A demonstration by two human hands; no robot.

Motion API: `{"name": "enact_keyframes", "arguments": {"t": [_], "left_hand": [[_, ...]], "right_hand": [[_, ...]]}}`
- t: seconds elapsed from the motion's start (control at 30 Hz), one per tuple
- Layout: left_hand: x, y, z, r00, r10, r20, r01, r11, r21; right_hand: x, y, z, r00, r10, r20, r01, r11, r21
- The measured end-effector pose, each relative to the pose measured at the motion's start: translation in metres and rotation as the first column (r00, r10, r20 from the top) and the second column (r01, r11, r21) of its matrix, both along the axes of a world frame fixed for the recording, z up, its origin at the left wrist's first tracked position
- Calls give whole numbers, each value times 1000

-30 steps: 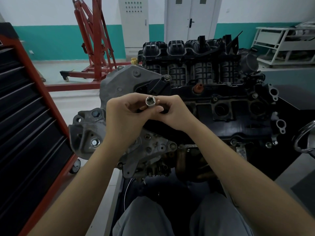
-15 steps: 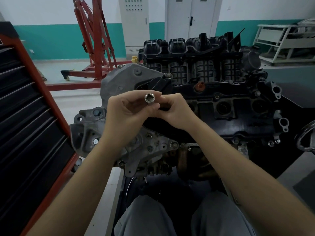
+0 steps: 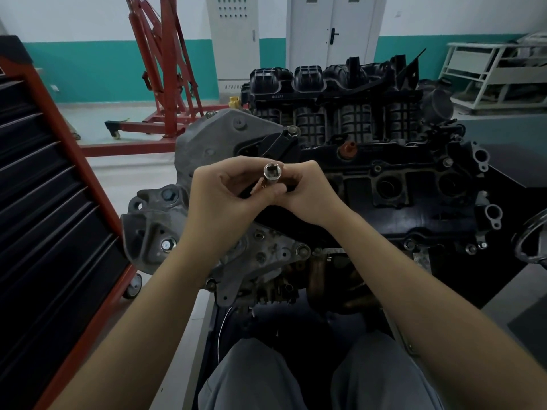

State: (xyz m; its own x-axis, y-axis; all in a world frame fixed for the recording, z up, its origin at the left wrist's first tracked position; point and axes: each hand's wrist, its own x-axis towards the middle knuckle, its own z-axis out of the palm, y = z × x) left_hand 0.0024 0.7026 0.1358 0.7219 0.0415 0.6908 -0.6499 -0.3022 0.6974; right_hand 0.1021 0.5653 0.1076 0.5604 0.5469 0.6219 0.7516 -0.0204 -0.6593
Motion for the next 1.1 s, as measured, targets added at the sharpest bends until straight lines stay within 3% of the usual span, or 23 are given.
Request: {"name": "enact_keyframes", "arguments": {"t": [0.13, 0.37, 0.57, 0.8, 1.0, 1.1], "left_hand": [[1, -2, -2, 983, 160, 89, -163, 986, 34], [1, 2, -3, 999, -37, 13, 37, 998, -44], [3, -1, -3, 982, 174, 69, -176, 984, 22], [3, 0, -7, 999, -47, 4, 47, 993, -110], [4, -5, -6, 985, 139, 100, -138, 990, -17], [2, -5, -3, 996, 75, 43, -71, 993, -90]], "right_hand": [[1, 0, -1, 999, -37, 23, 37, 999, -1], [2, 0, -2, 999, -9, 47, 10, 1000, -24], [3, 0, -2, 999, -29, 36, 30, 999, -25], [0, 1, 0, 998, 68, 4, -67, 997, -32], [2, 0, -1, 999, 40, -6, -40, 999, -32], [1, 1, 0, 998, 59, 14, -59, 998, -25]]}}
